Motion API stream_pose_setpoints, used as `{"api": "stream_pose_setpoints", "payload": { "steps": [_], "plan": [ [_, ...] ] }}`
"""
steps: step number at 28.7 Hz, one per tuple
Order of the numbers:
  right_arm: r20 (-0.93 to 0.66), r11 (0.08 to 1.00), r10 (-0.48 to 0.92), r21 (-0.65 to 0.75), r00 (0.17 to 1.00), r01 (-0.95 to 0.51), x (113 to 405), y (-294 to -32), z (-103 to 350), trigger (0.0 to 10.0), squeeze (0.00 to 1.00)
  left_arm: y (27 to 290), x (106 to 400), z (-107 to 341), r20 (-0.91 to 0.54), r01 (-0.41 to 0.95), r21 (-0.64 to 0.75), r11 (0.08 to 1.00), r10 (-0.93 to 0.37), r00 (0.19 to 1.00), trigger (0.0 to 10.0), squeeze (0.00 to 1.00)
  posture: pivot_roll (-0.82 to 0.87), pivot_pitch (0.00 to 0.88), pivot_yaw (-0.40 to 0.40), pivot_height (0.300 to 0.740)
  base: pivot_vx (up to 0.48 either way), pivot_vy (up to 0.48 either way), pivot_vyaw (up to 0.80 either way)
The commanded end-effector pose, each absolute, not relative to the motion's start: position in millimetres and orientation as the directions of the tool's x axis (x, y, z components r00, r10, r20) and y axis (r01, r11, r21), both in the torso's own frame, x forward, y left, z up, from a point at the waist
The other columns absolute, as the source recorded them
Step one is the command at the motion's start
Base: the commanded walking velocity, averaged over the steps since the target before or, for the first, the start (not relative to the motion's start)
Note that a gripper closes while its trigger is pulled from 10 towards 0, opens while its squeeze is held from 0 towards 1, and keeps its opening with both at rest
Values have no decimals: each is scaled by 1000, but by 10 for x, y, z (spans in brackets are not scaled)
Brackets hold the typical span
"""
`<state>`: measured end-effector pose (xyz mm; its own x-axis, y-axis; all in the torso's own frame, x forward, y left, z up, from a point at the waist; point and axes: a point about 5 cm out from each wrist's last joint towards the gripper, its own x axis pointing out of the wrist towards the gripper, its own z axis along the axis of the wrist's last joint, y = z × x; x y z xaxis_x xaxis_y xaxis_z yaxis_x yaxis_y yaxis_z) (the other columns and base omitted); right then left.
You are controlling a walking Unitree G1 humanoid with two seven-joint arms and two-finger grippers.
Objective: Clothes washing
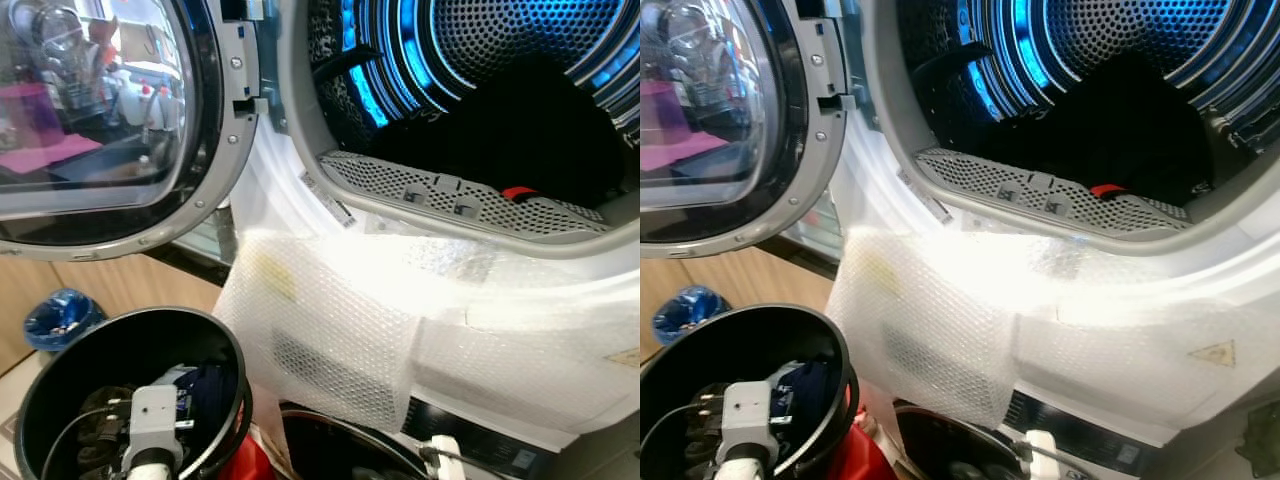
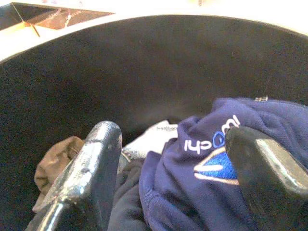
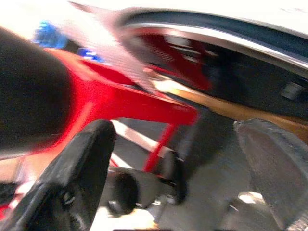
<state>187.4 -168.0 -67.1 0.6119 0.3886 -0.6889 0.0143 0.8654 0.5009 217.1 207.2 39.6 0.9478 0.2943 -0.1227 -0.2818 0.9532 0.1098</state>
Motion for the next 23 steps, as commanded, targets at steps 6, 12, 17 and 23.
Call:
{"api": "stream_pose_setpoints", "payload": {
  "steps": [6,12,17,23],
  "plan": [
    [-797,922,152,327,585,206,1747,-1821,-843,10000,0,2087,1971,817,41,-372,74,925,370,928,10000,0,12,43,-26,740,0,0,0],
    [-810,936,131,291,572,199,1741,-1772,-868,10000,0,2128,2075,1086,47,-461,-148,875,471,881,10000,0,25,53,-35,740,0,0,0],
    [-822,956,121,247,556,157,1765,-1738,-869,10000,0,2241,2236,1184,-29,-571,-329,752,597,802,10000,1000,21,56,-44,740,0,0,0],
    [-826,973,127,210,550,91,1817,-1677,-858,10000,0,2272,2474,1096,-220,-559,-390,731,516,828,10000,1000,11,55,-44,740,0,0,0]
  ]
}}
